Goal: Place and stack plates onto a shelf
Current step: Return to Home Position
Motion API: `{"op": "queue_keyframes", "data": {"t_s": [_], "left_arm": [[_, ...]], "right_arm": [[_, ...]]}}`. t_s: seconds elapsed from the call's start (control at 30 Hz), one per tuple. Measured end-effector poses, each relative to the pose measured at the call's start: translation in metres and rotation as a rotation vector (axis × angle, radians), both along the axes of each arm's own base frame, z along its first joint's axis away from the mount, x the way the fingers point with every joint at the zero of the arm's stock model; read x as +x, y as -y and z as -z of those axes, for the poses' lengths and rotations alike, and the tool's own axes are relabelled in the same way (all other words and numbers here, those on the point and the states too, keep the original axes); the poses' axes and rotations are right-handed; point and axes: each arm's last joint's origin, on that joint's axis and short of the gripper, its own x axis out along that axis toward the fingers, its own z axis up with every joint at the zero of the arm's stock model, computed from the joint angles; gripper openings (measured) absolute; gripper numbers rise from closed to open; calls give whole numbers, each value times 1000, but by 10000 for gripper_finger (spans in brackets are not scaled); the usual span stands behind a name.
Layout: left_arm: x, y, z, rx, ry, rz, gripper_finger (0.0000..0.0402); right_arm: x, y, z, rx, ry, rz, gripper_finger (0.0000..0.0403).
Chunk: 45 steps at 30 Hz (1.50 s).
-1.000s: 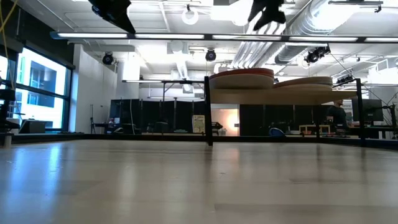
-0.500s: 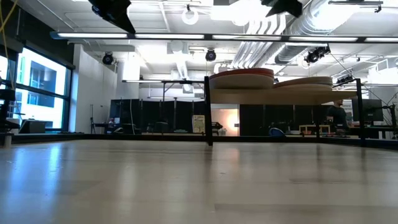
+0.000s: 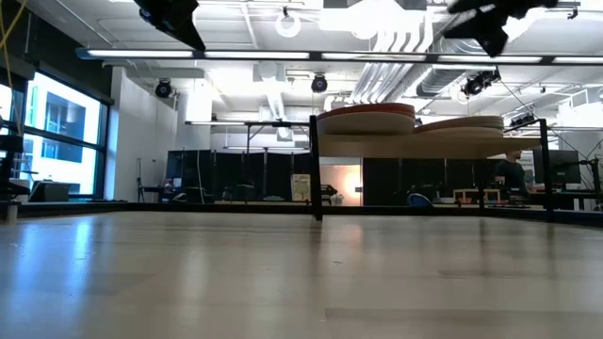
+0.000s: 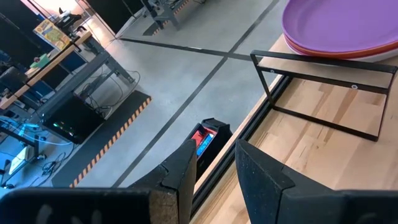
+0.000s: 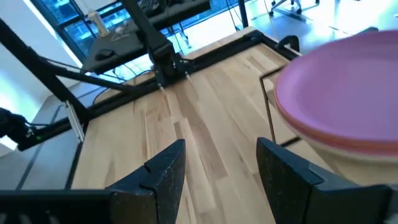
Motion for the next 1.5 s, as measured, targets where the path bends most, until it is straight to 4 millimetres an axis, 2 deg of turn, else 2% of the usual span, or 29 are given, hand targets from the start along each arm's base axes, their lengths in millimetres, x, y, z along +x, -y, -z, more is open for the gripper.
{"op": "queue_keyframes", "data": {"t_s": [0.23,0.4,0.53,0.83,1.0,1.13,1.3,1.5], "left_arm": [[5,-2,-8,30,105,2,104],[7,-2,-12,-16,233,-35,104],[6,0,-8,-76,260,-56,104],[8,15,0,-135,204,24,104],[4,25,25,-153,271,17,104],[-3,36,51,-147,377,88,104],[-22,49,79,-174,457,150,104],[-45,59,99,-207,516,222,104]], "right_arm": [[-27,-5,45,-44,50,43,178],[-33,-5,75,-85,175,109,178],[-37,-6,99,-76,206,119,178],[-45,-9,121,-78,263,86,178],[-43,-9,124,-76,260,81,178],[-43,-9,124,-76,260,76,178],[-43,-9,125,-81,252,73,178],[-40,-9,135,-62,228,49,178]]}}
